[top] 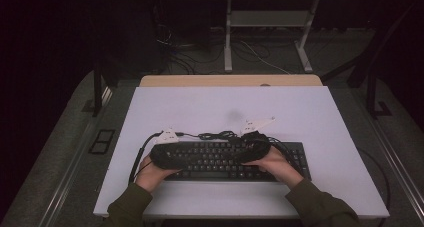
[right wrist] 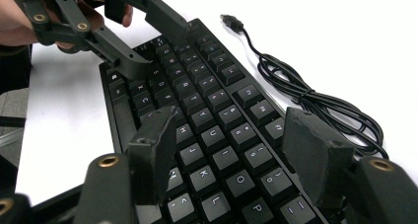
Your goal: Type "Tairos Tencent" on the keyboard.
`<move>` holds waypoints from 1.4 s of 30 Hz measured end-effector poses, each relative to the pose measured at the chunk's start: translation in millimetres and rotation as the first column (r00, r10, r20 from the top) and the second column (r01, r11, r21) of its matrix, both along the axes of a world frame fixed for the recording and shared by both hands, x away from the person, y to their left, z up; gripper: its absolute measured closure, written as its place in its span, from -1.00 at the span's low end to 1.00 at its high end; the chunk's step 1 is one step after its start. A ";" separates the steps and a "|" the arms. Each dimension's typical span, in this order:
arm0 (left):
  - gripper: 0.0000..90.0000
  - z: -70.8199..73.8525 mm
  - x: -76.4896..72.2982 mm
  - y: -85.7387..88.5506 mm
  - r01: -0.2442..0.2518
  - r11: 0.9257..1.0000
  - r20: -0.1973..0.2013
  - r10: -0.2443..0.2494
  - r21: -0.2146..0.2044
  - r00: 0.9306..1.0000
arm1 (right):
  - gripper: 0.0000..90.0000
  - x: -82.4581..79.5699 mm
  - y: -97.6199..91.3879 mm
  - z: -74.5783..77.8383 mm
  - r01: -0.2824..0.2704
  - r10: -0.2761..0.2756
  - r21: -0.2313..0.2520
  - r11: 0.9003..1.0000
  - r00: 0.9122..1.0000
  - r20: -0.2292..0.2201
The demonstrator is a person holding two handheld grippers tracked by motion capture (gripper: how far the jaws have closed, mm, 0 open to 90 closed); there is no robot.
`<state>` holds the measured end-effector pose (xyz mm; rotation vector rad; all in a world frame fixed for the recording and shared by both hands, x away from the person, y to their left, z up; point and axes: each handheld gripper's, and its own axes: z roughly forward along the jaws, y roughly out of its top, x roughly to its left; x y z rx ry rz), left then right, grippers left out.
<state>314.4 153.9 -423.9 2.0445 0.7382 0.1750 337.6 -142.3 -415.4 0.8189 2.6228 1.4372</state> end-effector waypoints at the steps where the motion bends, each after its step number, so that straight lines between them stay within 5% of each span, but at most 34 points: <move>1: 0.07 0.1 0.1 -0.4 0.002 1.000 0.003 -0.002 0.002 1.000 | -0.20 -0.2 -0.5 0.0 0.000 0.000 0.001 1.000 1.000 0.001; 14: 0.96 2.3 0.5 -6.8 0.032 0.999 -0.001 -0.032 0.014 0.999 | -0.23 -1.9 -6.9 0.7 0.006 -0.006 0.007 1.000 1.000 -0.002; 42: 0.98 -8.3 11.7 -15.9 0.029 0.997 -0.013 -0.028 0.072 1.000 | -0.24 -2.3 -6.3 0.5 0.005 -0.005 0.001 1.000 1.000 0.005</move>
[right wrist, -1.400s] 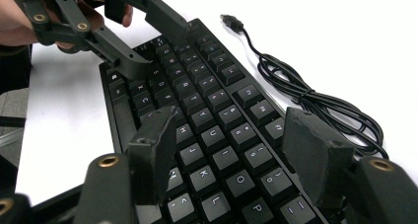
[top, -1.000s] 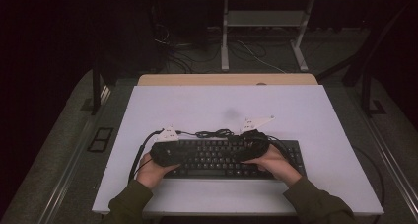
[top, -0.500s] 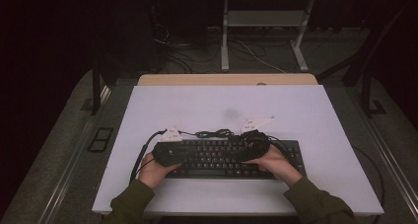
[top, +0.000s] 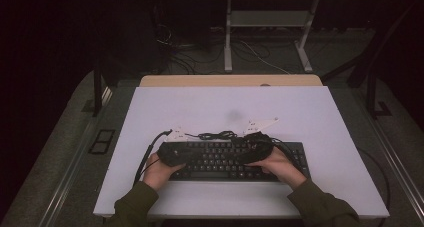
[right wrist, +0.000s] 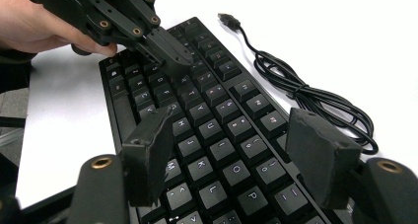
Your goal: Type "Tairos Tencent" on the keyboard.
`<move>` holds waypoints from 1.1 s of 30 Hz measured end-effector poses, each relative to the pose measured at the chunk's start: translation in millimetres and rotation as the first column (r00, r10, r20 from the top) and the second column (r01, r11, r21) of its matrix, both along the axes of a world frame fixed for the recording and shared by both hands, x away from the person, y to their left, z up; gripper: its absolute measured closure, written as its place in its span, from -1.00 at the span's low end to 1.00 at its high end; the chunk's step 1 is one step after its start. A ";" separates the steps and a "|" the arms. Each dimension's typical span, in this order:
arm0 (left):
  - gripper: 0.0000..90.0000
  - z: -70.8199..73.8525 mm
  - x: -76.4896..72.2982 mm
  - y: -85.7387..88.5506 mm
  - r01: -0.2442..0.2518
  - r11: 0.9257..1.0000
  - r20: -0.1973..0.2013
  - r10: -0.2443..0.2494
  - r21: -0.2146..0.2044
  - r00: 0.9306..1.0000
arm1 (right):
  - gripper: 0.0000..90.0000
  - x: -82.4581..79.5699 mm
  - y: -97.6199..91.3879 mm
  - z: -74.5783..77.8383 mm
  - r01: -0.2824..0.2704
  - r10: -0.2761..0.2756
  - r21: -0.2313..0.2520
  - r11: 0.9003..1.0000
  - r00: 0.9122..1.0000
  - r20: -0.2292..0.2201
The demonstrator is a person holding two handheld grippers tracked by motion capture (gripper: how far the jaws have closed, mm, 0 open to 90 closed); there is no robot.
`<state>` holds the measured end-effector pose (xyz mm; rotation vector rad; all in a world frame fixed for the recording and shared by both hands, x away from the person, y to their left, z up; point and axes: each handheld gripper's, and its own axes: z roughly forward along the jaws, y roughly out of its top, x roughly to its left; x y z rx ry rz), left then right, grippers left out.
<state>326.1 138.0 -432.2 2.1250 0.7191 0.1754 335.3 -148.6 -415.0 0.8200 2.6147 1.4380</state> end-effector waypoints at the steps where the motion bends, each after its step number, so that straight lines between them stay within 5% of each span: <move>1: 0.98 -0.4 0.1 -0.3 -0.001 1.000 -0.002 0.001 0.001 1.000 | -0.24 0.0 0.0 0.0 0.002 -0.002 0.001 1.000 1.000 0.000; 33: 0.98 -3.0 0.4 -2.4 -0.001 1.000 -0.005 0.001 0.013 1.000 | -0.24 0.0 -0.4 0.9 0.005 -0.005 0.001 1.000 1.000 0.002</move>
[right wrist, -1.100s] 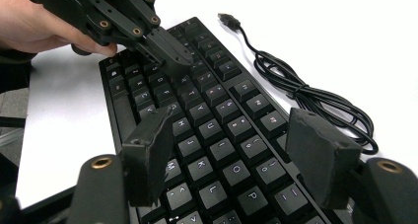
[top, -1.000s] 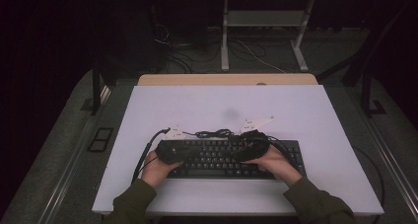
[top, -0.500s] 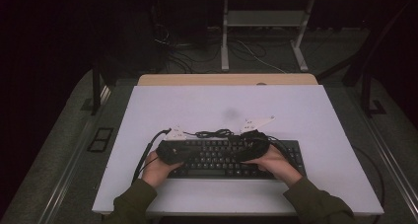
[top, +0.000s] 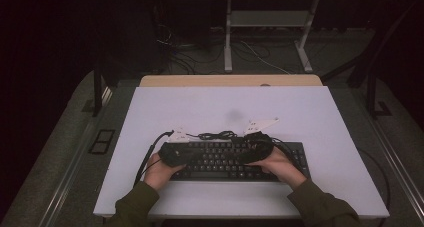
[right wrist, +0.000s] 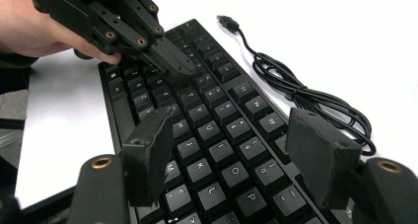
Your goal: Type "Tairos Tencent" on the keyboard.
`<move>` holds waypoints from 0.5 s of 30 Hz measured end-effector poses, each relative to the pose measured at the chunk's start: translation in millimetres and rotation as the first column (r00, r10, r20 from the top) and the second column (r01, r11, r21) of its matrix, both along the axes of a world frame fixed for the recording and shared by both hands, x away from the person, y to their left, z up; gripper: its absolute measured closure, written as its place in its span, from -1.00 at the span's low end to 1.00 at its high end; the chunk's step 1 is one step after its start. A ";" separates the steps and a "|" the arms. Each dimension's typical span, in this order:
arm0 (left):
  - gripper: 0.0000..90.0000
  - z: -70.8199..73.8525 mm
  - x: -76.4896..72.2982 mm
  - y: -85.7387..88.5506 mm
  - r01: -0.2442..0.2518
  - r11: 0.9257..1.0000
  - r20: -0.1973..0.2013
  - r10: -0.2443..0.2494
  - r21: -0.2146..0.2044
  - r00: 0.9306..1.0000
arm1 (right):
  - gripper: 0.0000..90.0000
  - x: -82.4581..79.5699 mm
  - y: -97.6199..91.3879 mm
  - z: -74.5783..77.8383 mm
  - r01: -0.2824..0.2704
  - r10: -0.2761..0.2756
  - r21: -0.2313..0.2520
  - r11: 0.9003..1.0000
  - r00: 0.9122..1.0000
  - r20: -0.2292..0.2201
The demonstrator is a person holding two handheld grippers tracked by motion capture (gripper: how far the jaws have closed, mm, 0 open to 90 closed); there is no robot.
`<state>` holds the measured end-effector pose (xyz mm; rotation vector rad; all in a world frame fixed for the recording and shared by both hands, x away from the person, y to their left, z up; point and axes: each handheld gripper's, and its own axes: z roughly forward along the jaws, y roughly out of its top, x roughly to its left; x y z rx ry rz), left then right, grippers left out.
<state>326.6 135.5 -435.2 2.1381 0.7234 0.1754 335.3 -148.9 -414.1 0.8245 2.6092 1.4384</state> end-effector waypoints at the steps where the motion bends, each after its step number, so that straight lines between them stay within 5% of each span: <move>1: 0.98 1.2 -0.4 0.0 -0.002 1.000 0.001 0.002 -0.002 1.000 | -0.24 0.1 0.0 -0.1 0.000 0.000 0.001 1.000 1.000 0.000; 10: 0.97 7.4 -2.0 2.3 0.005 1.000 0.002 -0.004 -0.019 1.000 | -0.24 0.2 0.1 -0.3 0.002 -0.002 0.002 1.000 1.000 0.002; 15: 0.78 9.1 -3.0 3.3 0.007 1.000 -0.006 -0.007 -0.028 1.000 | -0.24 0.3 -0.7 0.0 0.004 -0.004 0.003 1.000 1.000 0.003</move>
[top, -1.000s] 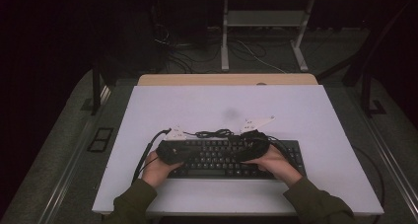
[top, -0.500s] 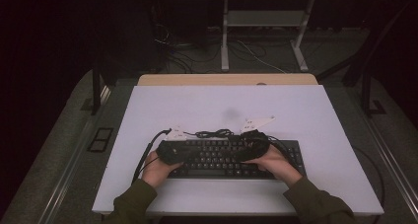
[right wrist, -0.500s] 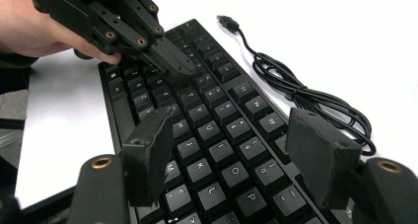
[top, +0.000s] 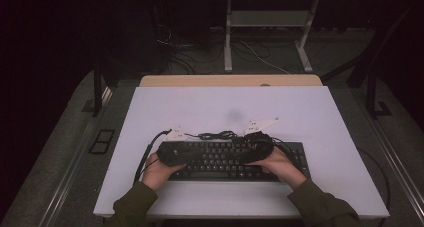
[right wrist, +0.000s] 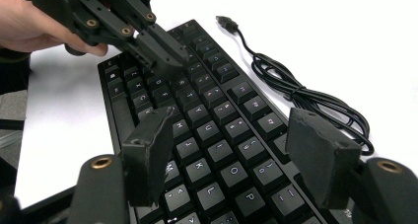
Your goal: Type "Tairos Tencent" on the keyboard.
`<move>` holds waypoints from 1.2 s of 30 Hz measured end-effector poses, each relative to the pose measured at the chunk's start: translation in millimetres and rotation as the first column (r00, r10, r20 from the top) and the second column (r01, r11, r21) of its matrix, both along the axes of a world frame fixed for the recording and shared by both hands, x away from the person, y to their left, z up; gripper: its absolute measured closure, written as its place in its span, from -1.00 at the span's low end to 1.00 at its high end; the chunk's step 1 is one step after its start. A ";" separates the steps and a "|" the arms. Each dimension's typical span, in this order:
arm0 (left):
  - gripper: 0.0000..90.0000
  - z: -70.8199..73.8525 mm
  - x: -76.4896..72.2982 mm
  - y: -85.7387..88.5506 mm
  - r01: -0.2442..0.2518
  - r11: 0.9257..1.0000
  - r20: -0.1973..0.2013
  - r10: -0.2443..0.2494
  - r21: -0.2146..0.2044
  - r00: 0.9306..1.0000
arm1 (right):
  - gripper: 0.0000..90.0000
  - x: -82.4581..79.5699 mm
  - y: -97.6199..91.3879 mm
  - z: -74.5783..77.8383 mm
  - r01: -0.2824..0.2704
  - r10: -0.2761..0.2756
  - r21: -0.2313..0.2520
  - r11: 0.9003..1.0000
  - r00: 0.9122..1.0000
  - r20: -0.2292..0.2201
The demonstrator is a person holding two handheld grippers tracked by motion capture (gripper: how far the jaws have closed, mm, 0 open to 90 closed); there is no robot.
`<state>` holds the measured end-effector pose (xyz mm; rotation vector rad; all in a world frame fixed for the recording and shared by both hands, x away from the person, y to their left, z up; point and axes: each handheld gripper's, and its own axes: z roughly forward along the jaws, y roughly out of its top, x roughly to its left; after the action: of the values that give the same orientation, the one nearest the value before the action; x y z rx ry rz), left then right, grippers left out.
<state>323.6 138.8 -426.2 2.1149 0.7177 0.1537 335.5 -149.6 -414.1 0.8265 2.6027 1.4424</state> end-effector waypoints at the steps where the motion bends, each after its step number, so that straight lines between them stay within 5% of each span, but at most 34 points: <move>1: 0.72 0.2 -1.0 0.1 0.001 1.000 -0.001 -0.001 -0.003 1.000 | -0.24 0.0 -0.1 0.0 0.001 -0.001 -0.001 1.000 1.000 -0.001; 17: -0.04 1.5 -7.6 6.0 -0.029 1.000 0.028 0.029 -0.013 0.999 | 0.10 0.6 -3.2 0.4 0.005 -0.005 0.004 1.000 1.000 -0.022; 36: -0.44 -0.4 -9.9 12.3 -0.044 0.999 0.050 0.045 -0.020 0.998 | 0.87 1.4 -3.5 -3.8 0.030 -0.031 -0.034 0.999 0.999 -0.037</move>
<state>313.6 151.1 -426.6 2.0708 0.7342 0.2233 336.9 -153.1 -417.9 0.8947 2.6214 1.3854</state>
